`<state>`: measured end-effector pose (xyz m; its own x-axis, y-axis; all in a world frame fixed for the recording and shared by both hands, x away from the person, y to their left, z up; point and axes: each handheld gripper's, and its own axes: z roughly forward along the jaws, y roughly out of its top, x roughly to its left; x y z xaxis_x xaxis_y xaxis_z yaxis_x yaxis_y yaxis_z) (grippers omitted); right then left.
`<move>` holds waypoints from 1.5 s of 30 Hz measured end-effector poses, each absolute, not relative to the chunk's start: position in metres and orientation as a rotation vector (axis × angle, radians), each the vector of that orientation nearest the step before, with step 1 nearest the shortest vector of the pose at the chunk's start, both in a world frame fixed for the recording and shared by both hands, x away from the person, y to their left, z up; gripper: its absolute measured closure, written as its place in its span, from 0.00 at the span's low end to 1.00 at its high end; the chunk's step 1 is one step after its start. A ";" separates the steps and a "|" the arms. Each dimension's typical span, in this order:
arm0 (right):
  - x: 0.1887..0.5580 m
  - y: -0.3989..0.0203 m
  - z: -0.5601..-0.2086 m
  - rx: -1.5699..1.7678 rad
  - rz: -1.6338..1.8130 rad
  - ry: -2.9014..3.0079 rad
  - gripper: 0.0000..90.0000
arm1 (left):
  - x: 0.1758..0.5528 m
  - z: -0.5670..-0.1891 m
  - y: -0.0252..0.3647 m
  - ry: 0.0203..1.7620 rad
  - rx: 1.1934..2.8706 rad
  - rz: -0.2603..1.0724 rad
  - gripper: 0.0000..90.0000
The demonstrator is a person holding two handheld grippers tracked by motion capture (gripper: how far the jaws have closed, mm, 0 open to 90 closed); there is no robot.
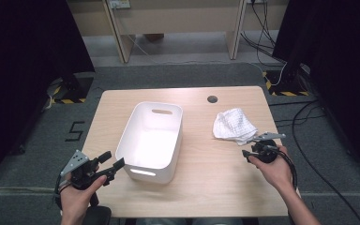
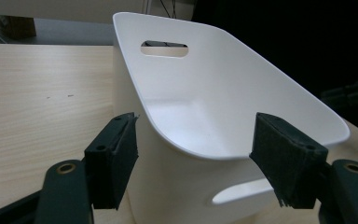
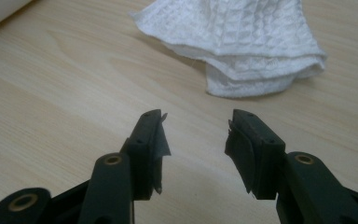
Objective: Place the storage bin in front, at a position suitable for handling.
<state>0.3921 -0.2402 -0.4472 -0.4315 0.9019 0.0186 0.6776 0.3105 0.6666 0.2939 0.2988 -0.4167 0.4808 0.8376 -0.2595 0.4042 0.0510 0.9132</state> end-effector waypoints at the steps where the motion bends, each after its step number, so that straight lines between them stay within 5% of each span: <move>1: 0.392 -0.240 -0.447 1.413 0.865 2.225 0.61 | 0.293 -0.416 0.299 1.108 1.571 0.466 0.34; 6: 0.392 -0.232 -0.439 1.406 0.924 2.237 0.66 | 0.282 -0.414 0.299 1.060 1.661 0.470 0.33; 9: 0.391 -0.216 -0.430 1.380 0.938 2.296 0.79 | 0.282 -0.417 0.303 1.133 1.731 0.478 0.36; 16: 0.391 -0.180 -0.416 1.267 1.058 2.409 0.87 | 0.282 -0.426 0.300 1.150 1.879 0.466 0.67; 24: 0.383 -0.111 -0.406 1.008 1.116 2.586 0.86 | 0.305 -0.443 0.294 1.229 1.862 0.443 0.82; 45: 0.385 -0.027 -0.401 0.768 0.968 2.584 0.82 | 0.370 -0.437 0.304 1.313 1.857 0.506 0.85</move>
<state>0.3853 -0.0267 -0.4007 -0.8209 0.5669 -0.0691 0.3820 0.6350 0.6715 0.3700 0.3037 -0.4370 0.3843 0.9158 -0.1166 0.6008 -0.1521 0.7848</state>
